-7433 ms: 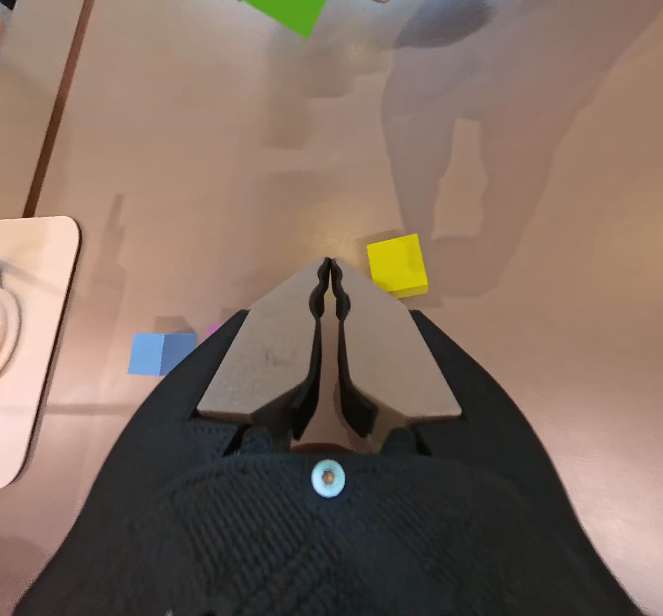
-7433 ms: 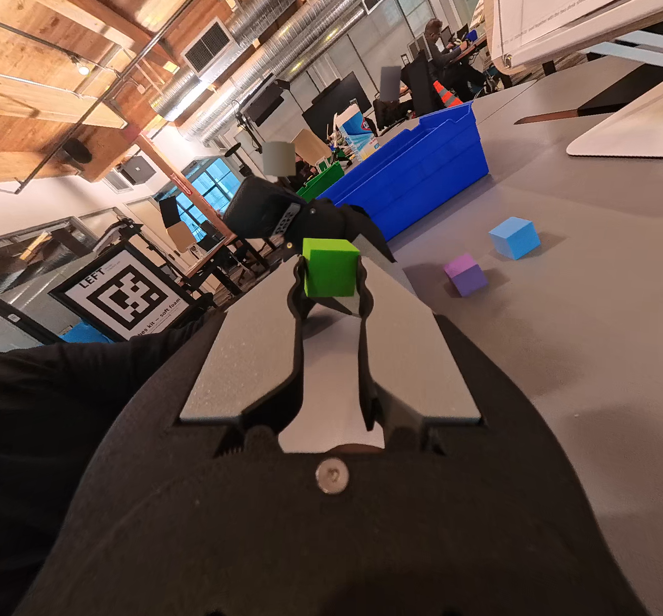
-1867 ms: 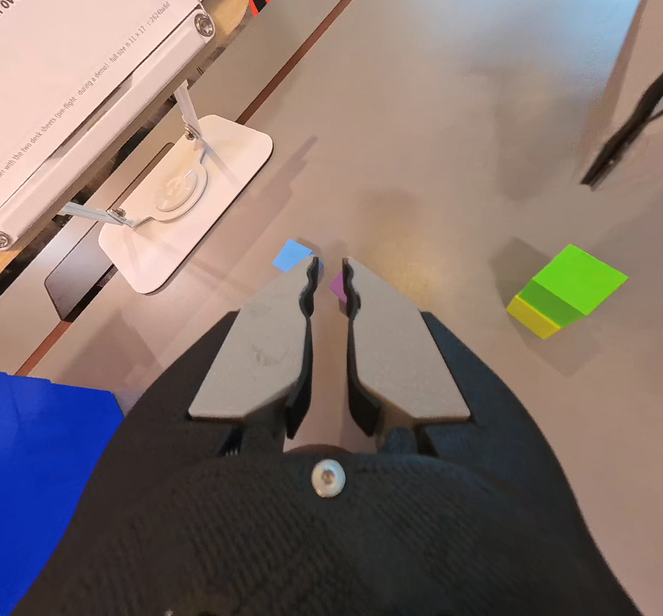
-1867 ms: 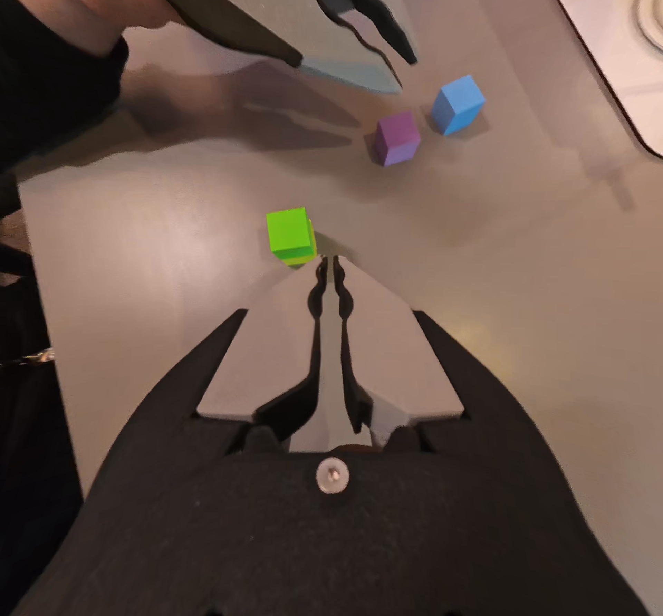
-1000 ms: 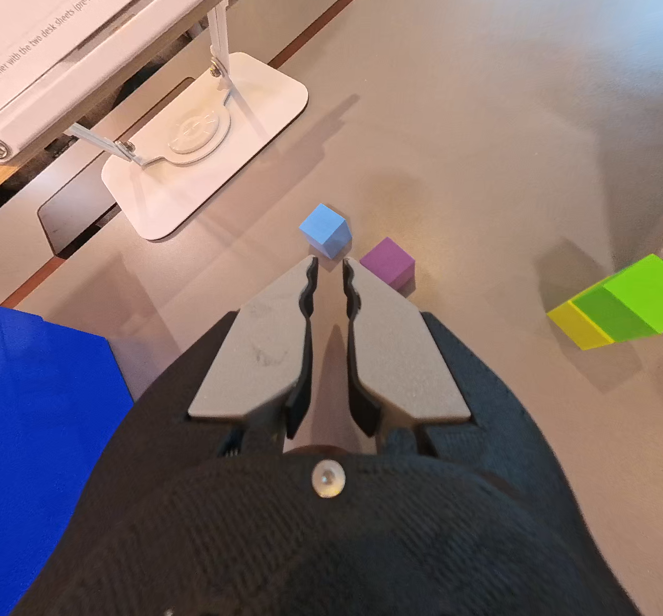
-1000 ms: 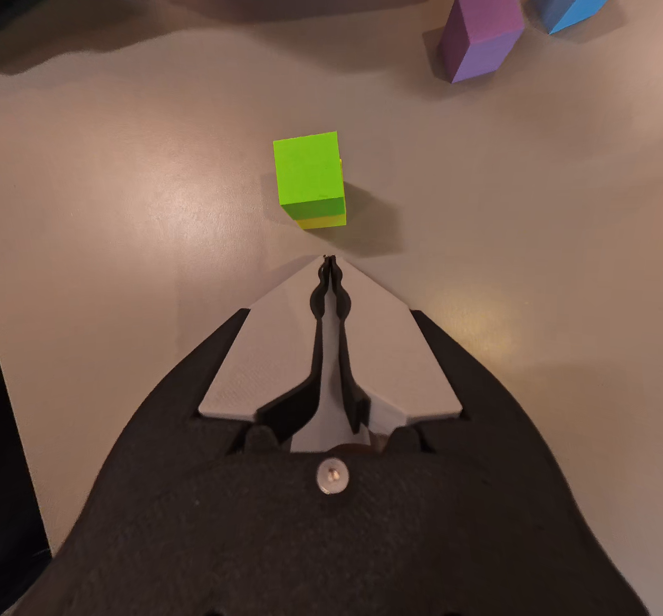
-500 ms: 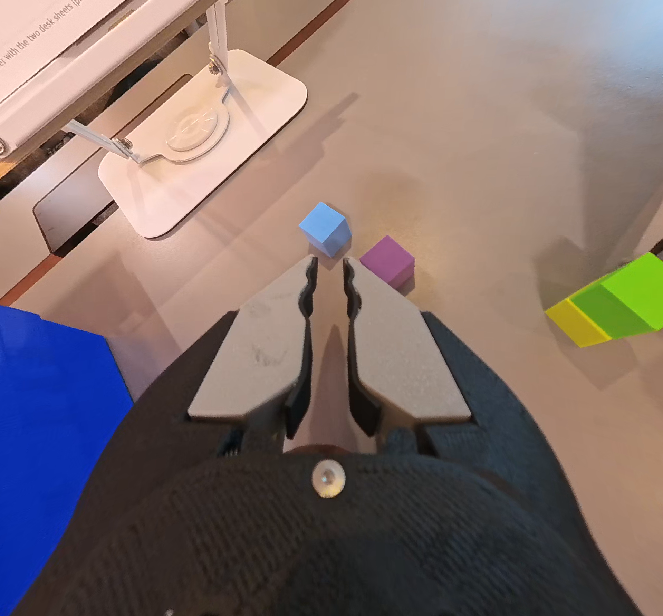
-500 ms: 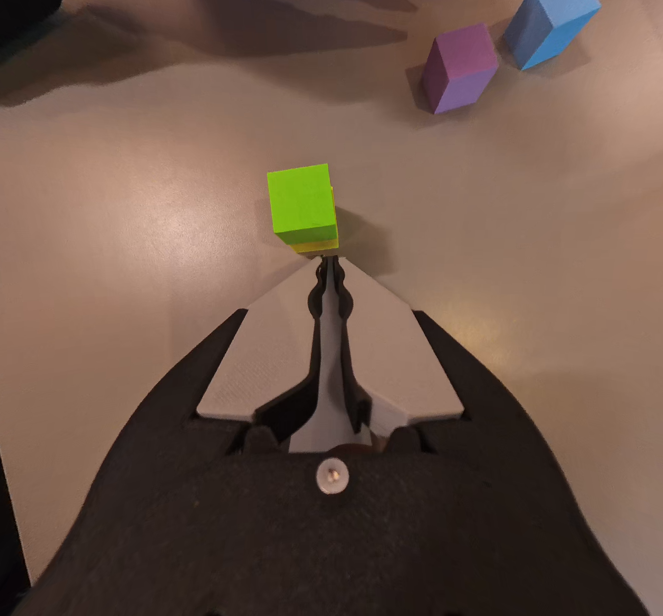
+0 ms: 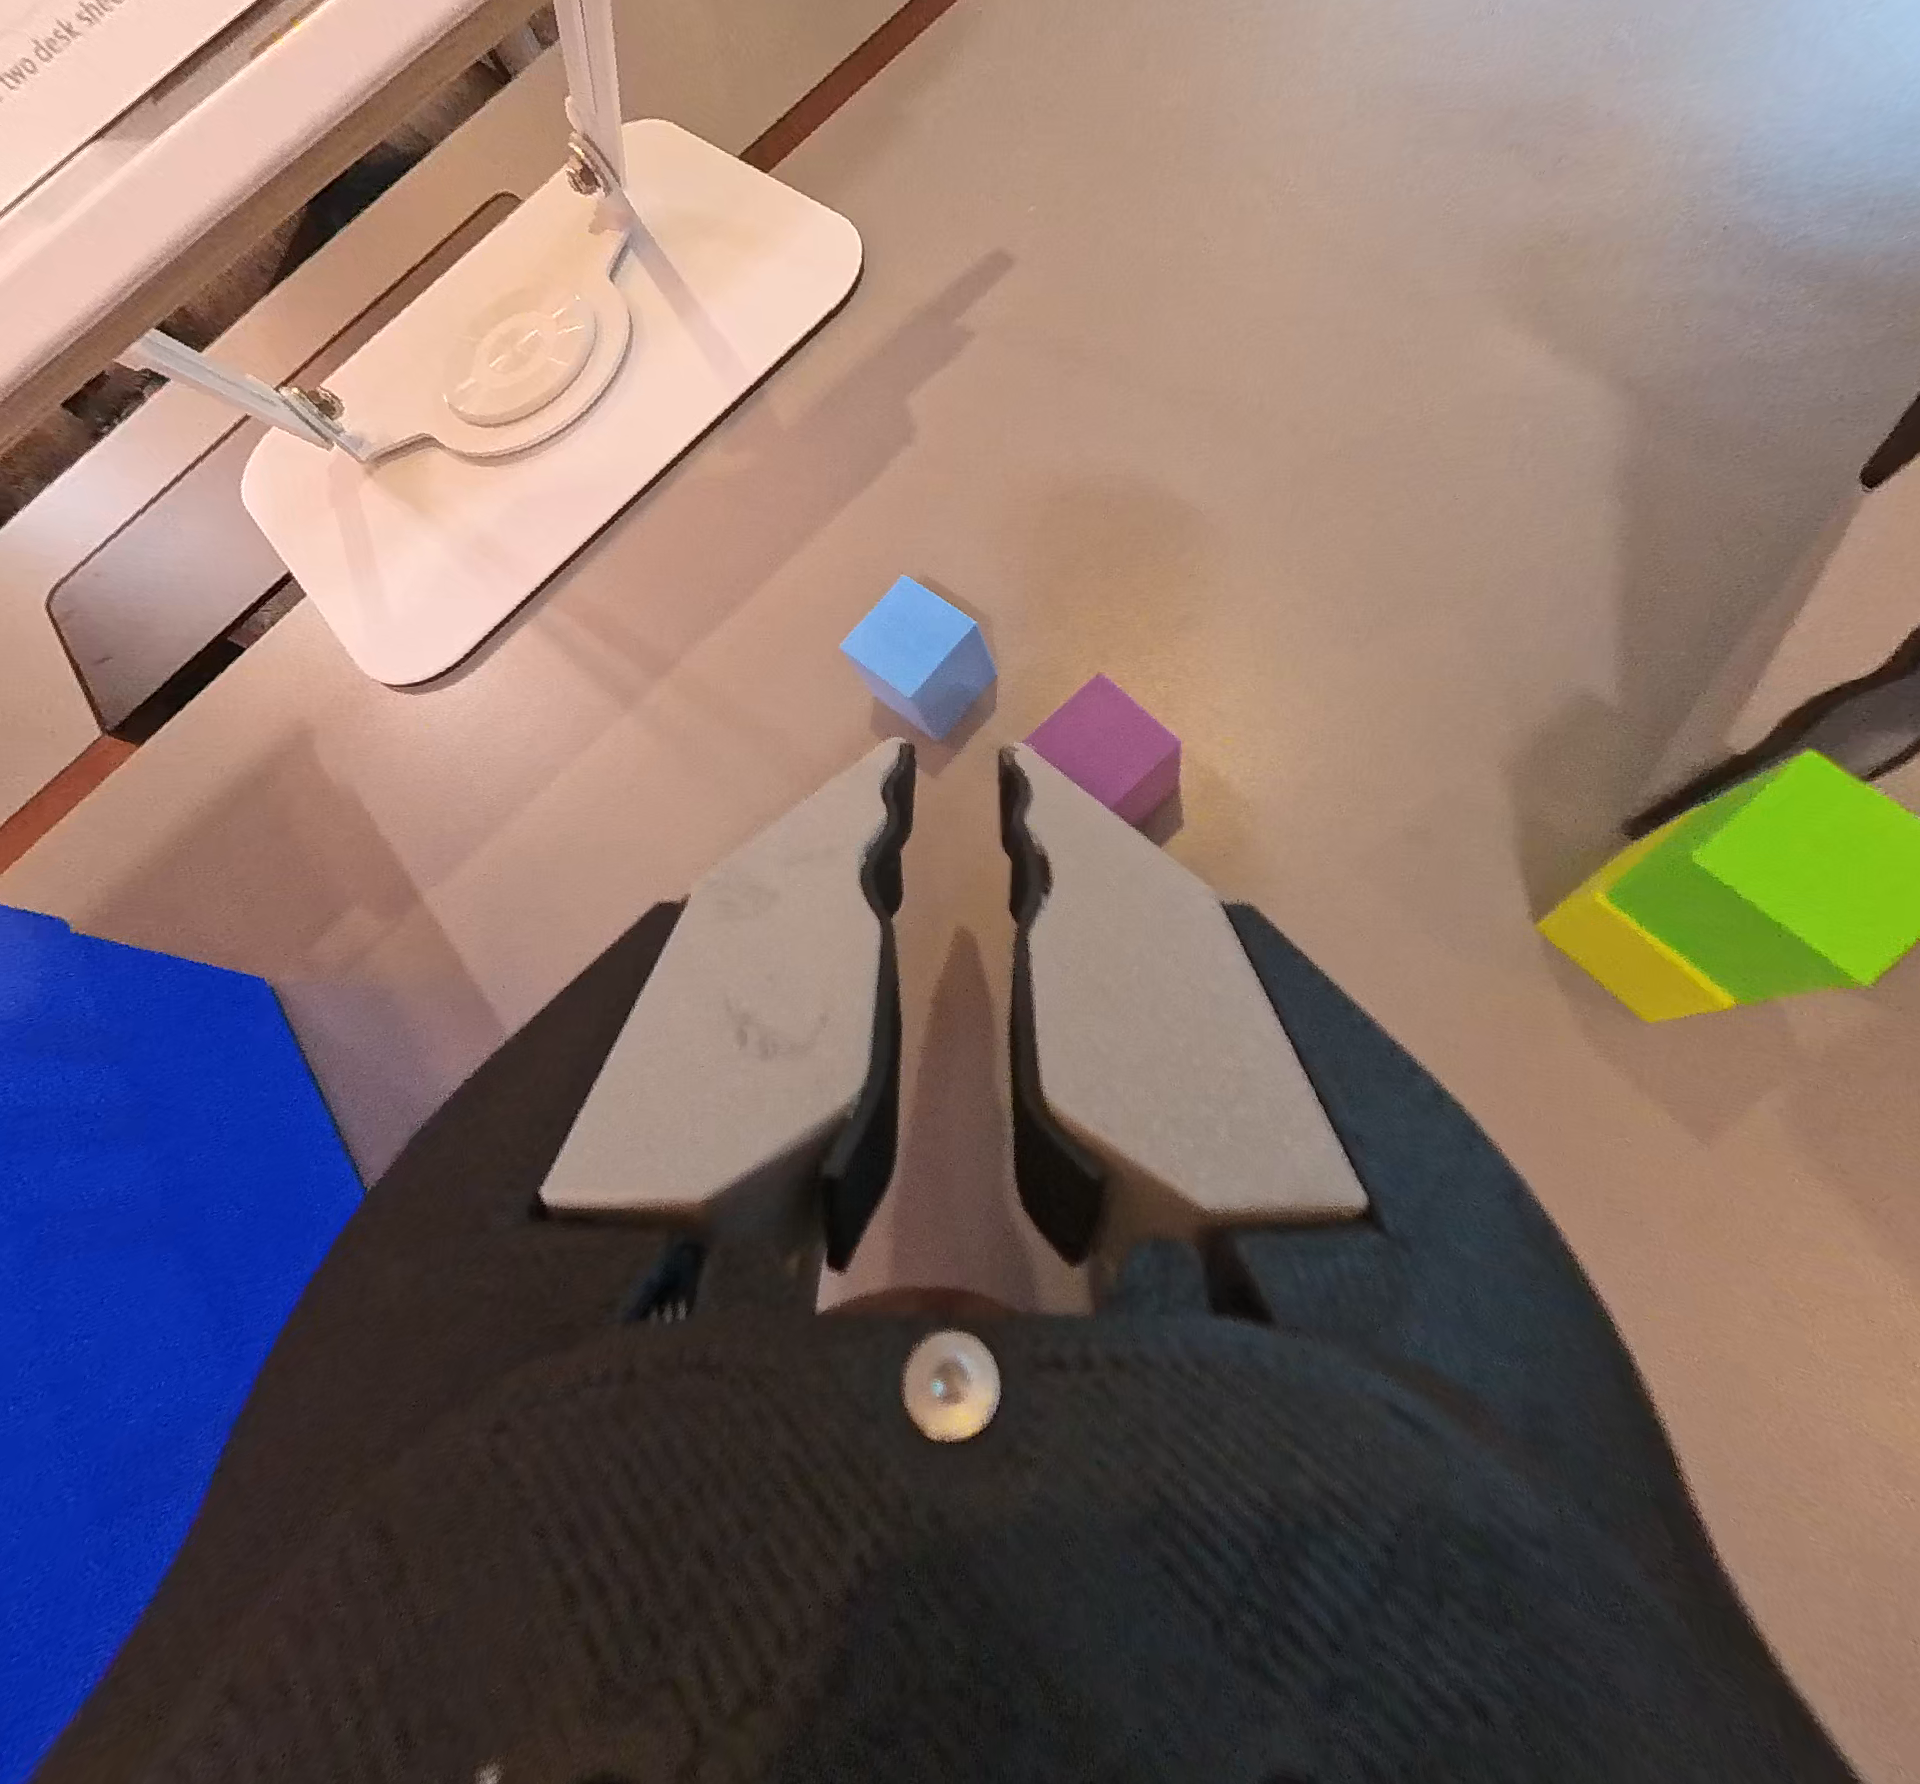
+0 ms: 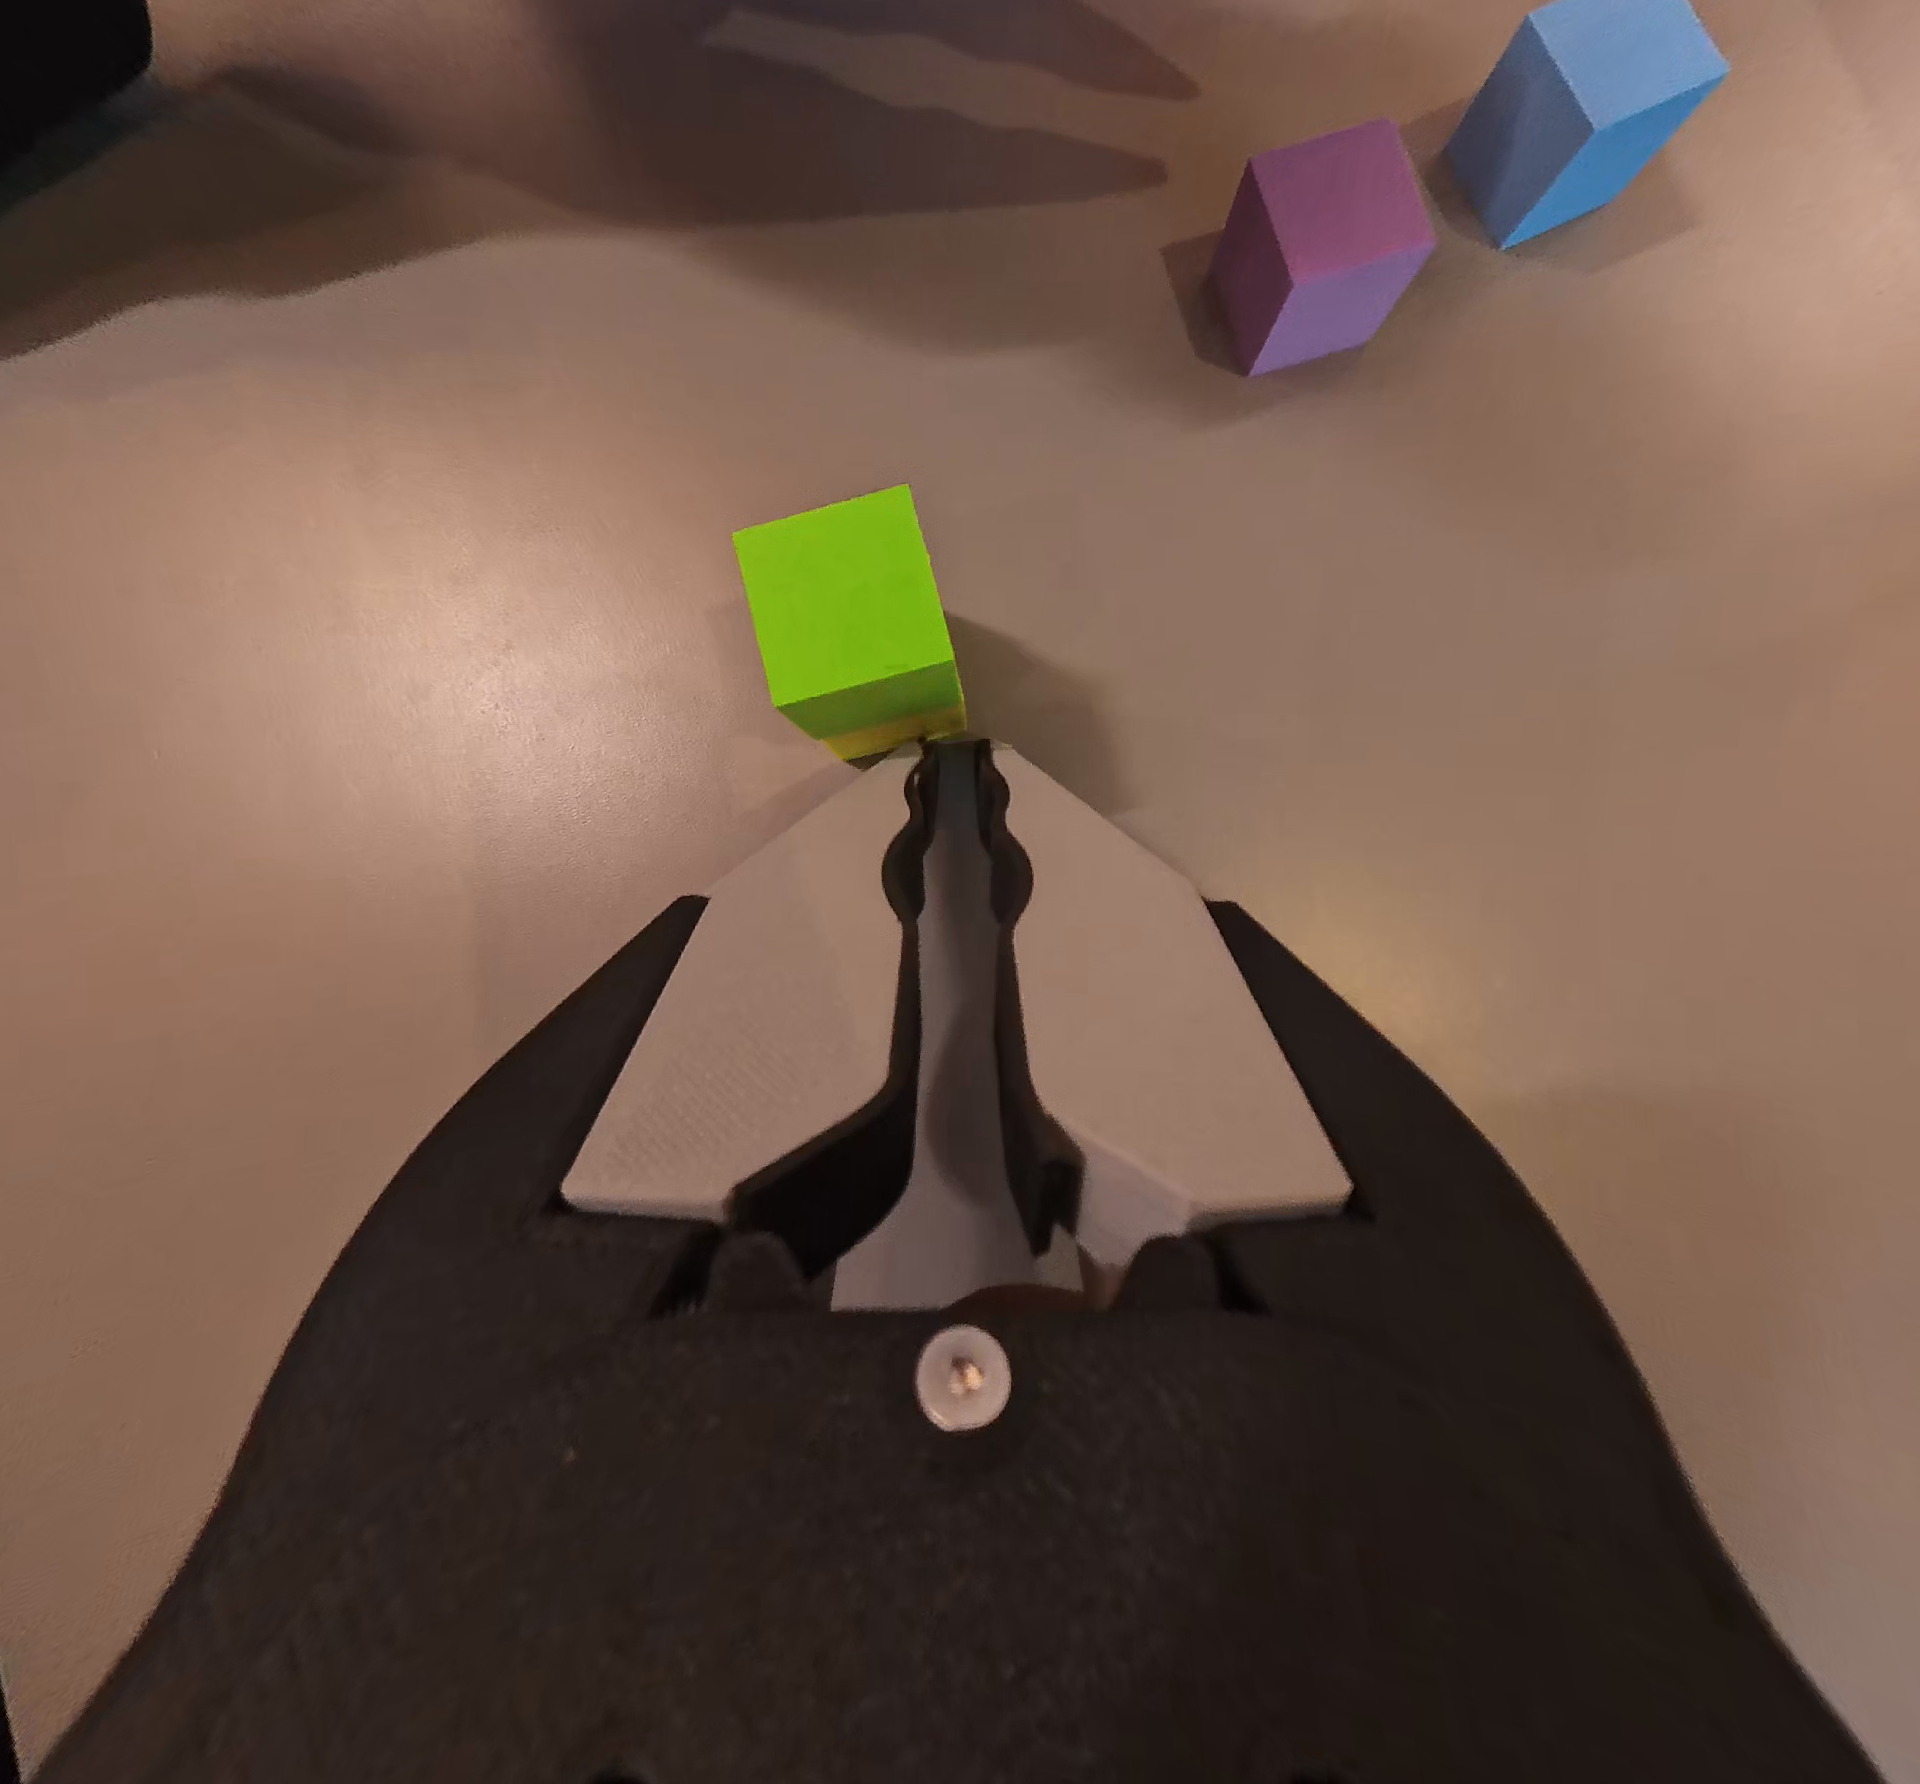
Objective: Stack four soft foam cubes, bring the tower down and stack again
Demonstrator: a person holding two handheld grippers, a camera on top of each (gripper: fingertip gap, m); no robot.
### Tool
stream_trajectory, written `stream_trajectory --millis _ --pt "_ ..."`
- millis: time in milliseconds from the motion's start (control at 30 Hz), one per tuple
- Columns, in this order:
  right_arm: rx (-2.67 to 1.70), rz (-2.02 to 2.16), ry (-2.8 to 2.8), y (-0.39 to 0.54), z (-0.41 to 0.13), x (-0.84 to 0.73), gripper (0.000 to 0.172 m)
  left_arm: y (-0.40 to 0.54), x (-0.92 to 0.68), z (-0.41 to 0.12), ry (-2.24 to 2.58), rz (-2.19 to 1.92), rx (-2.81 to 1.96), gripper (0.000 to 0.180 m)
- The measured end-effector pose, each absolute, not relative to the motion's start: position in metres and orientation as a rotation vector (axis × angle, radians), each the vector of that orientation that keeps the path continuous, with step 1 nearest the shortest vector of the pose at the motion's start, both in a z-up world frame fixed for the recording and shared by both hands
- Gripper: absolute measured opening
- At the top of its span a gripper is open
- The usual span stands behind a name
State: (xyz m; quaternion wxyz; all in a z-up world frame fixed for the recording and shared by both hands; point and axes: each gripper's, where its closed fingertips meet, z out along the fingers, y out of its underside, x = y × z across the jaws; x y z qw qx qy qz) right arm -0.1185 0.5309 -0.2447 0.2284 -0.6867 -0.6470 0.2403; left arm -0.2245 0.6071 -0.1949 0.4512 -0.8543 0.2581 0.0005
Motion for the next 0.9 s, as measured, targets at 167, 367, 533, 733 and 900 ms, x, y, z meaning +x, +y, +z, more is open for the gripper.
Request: stream_trajectory --millis 167,367,533,733,900 --pt "-1.890 0.646 -1.768 0.534 -0.245 -0.118 0.006 0.604 -0.217 -0.201 0.702 -0.021 -2.124 0.020" --pt "-1.888 0.661 -1.720 0.541 -0.237 -0.114 0.007 0.591 -0.199 -0.211 0.913 -0.065 -2.107 0.037" --pt "-1.873 0.692 -1.694 0.543 -0.229 -0.110 0.008 0.594 -0.195 -0.213 0.993 -0.079 -2.053 0.051" --pt "-1.854 0.705 -1.667 0.547 -0.220 -0.103 0.008 0.604 -0.189 -0.217 1.048 -0.233 -2.063 0.054" --pt "-1.848 0.728 -1.647 0.548 -0.214 -0.099 0.008 0.606 -0.188 -0.231 1.165 -0.251 -2.104 0.059"
